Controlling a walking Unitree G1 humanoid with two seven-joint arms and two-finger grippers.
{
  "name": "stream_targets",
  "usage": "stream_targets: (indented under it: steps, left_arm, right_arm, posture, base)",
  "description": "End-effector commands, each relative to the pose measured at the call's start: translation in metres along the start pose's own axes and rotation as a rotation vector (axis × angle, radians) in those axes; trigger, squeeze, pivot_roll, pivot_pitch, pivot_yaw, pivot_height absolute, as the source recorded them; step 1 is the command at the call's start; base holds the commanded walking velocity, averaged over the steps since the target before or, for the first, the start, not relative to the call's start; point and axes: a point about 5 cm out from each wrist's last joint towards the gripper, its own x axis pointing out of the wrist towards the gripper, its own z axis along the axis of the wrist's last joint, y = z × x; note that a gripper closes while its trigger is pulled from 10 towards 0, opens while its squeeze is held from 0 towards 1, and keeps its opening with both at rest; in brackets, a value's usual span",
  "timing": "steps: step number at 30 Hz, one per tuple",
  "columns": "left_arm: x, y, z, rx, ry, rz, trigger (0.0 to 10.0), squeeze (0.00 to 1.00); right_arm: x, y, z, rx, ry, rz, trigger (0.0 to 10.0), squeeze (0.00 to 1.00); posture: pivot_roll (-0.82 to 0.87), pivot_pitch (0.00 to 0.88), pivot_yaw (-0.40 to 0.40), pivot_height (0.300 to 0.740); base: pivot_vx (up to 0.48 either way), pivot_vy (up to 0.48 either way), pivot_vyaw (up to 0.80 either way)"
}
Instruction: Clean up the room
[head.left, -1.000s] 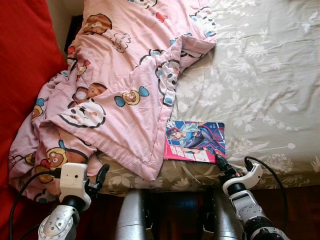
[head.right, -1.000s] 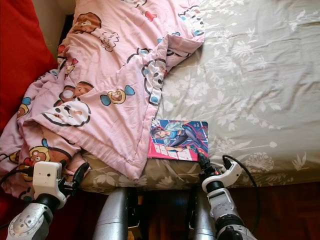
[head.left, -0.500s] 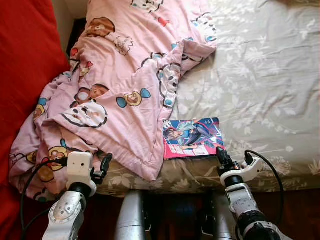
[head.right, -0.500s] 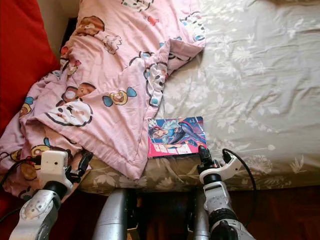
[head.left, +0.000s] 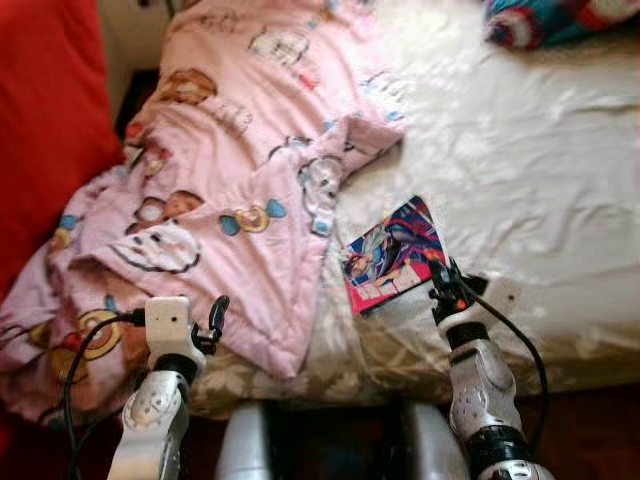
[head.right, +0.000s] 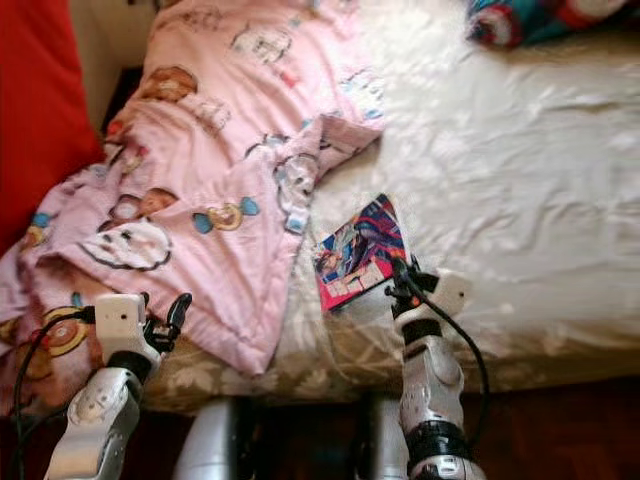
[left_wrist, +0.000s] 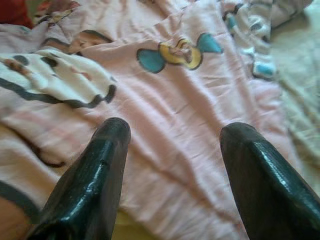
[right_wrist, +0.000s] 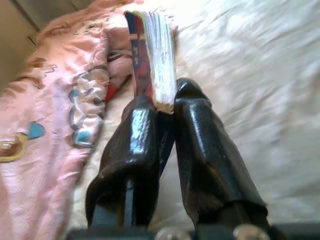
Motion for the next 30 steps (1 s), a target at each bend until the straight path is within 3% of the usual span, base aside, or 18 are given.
stream_targets:
  steps: [1,8,21,30]
  left_arm:
    - [-0.006,0.003,-0.011,-0.016,0.024,0.040,10.0,0.00]
    - [-0.007,0.001,-0.016,-0.037,0.021,0.056,10.0,0.00]
    - [-0.012,0.010,-0.022,-0.034,0.025,0.079,10.0,0.00]
    - [-0.009,0.006,-0.023,-0.037,0.029,0.056,10.0,0.00]
  right_arm:
    - [-0.005,-0.004,0.009,-0.090,-0.022,-0.006,10.0,0.00]
    - [-0.013,-0.002,0.008,-0.184,0.015,-0.005,10.0,0.00]
    - [-0.013,-0.001,0.005,-0.162,0.049,-0.100,10.0,0.00]
    - [-0.015,-0.001,0.004,-0.173,0.068,-0.119,10.0,0.00]
  posture:
    - [0.00,0.116,-0.039,0.618]
    - [0.00,0.093,-0.054,0.626]
    - [0.00,0.061,-0.048,0.721]
    - [-0.01,0.070,-0.040,0.740]
  base:
    - [0.000,0.000,0.00]
    - [0.000,0.000,0.00]
    - [0.000,0.000,0.00]
    - [0.000,0.000,0.00]
